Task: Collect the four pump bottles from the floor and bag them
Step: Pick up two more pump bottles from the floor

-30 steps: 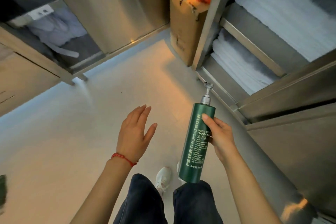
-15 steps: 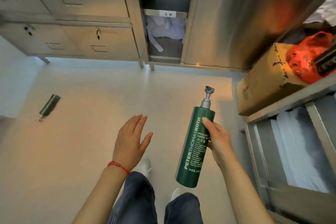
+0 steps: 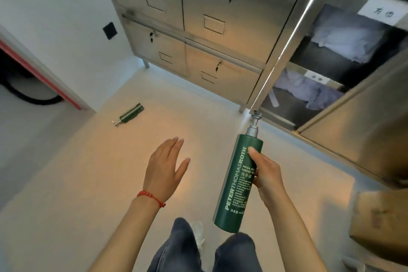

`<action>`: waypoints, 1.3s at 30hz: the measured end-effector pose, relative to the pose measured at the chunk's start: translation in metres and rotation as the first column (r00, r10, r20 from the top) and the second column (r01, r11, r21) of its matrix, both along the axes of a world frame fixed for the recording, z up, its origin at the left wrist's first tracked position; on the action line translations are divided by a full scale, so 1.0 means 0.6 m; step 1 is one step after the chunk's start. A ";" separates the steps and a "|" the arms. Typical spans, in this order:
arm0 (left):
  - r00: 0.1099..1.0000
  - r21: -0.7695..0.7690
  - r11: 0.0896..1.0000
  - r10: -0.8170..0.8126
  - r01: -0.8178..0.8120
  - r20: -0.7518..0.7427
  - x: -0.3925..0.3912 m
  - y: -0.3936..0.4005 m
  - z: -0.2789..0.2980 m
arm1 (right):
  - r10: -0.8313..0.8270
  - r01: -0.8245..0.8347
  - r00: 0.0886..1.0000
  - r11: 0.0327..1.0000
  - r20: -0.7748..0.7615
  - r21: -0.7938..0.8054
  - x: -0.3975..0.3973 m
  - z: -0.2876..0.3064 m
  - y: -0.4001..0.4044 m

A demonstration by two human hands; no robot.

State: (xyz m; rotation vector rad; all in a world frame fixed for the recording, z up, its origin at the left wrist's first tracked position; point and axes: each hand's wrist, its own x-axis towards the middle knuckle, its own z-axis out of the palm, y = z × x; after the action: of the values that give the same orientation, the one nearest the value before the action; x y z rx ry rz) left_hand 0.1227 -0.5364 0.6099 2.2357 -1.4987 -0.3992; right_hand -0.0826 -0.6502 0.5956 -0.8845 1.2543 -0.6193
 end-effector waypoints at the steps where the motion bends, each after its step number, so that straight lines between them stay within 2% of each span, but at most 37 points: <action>1: 1.000 -0.008 1.000 0.028 -0.028 0.004 0.020 -0.010 -0.002 | 0.027 -0.027 1.000 1.000 -0.006 -0.002 0.023 0.002 -0.017; 12: 0.942 -0.048 0.942 0.334 -0.332 0.039 0.223 -0.169 -0.025 | 0.316 -0.316 0.949 0.949 0.004 -0.009 0.282 -0.001 -0.265; 17: 0.868 -0.042 0.870 0.494 -0.492 0.048 0.305 -0.236 -0.014 | 0.512 -0.512 0.859 0.858 -0.005 -0.051 0.414 0.026 -0.376; 22: 0.802 -0.028 0.804 0.595 -0.594 0.051 0.386 -0.272 -0.012 | 0.637 -0.637 0.771 0.768 -0.027 -0.070 0.553 0.029 -0.444; 28: 0.764 0.002 0.765 0.644 -0.644 0.045 0.535 -0.305 -0.043 | 0.706 -0.709 0.705 0.702 -0.063 -0.062 0.736 -0.002 -0.498; 39: 0.750 0.044 0.749 0.661 -0.661 0.025 0.834 -0.377 -0.083 | 0.712 -0.712 0.701 0.702 -0.054 0.018 1.024 -0.050 -0.583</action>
State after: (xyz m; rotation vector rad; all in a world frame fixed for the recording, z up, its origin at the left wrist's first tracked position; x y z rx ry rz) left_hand 0.6231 -0.7627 0.5603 2.6159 -0.5991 -0.1948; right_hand 0.5320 -1.0000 0.5655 -1.3012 0.8447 0.0379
